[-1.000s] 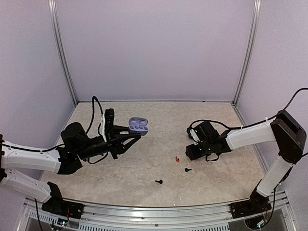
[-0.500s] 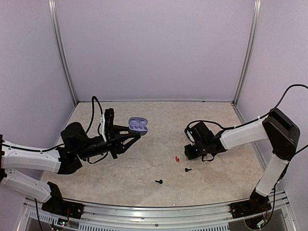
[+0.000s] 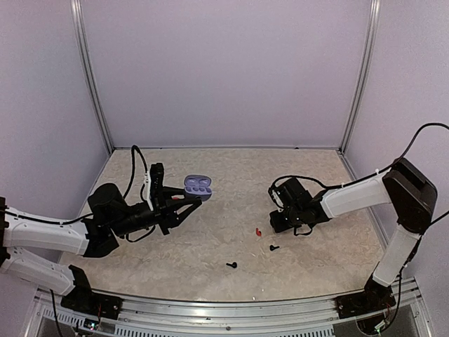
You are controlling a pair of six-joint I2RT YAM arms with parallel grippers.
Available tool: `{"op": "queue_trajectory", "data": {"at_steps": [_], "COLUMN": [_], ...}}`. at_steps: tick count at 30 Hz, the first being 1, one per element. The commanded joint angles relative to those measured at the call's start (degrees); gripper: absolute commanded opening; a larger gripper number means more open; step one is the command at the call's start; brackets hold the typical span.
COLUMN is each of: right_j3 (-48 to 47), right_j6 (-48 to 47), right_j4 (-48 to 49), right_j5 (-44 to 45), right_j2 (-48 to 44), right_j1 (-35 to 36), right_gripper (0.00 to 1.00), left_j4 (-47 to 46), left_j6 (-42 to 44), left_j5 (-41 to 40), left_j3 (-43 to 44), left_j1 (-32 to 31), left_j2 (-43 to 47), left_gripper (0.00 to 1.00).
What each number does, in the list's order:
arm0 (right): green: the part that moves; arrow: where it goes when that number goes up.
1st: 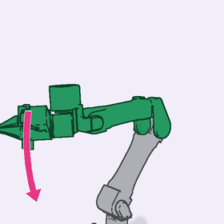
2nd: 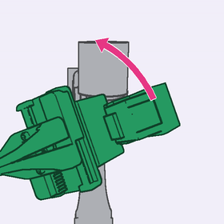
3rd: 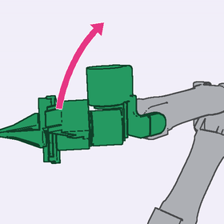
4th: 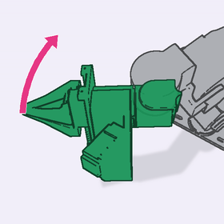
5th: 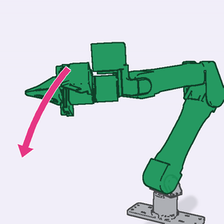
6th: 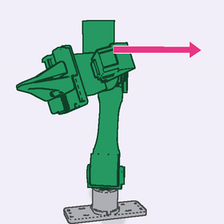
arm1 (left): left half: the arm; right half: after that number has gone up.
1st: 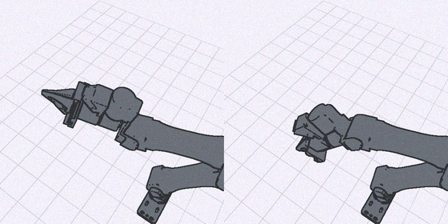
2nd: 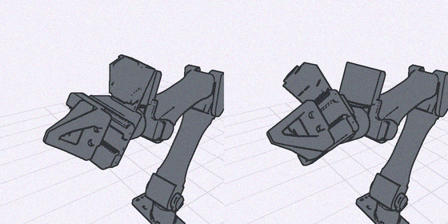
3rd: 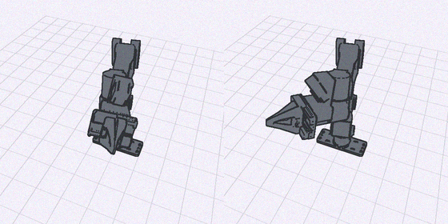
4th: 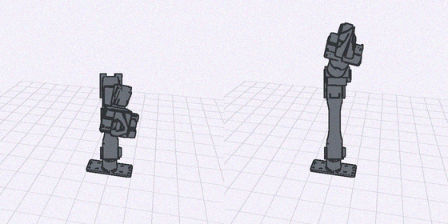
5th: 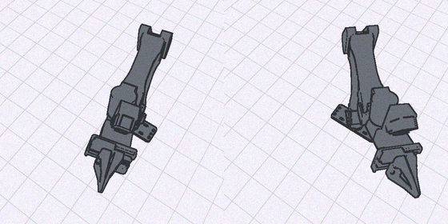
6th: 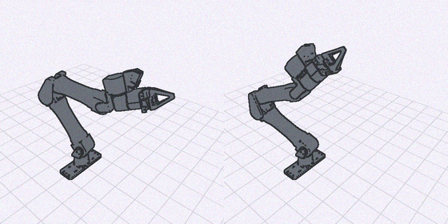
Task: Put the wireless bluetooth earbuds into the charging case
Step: Pick up the left earbud from the center of the board.
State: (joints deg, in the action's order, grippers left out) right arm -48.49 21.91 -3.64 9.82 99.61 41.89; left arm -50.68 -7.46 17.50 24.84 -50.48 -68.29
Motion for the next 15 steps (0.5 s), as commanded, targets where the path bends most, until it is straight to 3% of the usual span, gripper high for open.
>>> {"op": "queue_trajectory", "data": {"at_steps": [1,15], "right_j3": [-0.8,-5.6], "right_j6": [-1.2,-3.5], "right_j4": [-2.5,-3.5], "right_j5": [-1.7,-11.5], "right_j2": [-1.8,-6.7], "right_j1": [0.6,0.5], "right_gripper": [0.30,0.28], "left_j4": [-4.3,-9.6], "left_j6": [0.7,3.1], "left_j5": [-1.7,-6.1], "left_j3": [-1.9,-7.3], "left_j1": [0.6,0.8], "left_j2": [1.1,2.5], "left_gripper": [0.00,0.00]}}
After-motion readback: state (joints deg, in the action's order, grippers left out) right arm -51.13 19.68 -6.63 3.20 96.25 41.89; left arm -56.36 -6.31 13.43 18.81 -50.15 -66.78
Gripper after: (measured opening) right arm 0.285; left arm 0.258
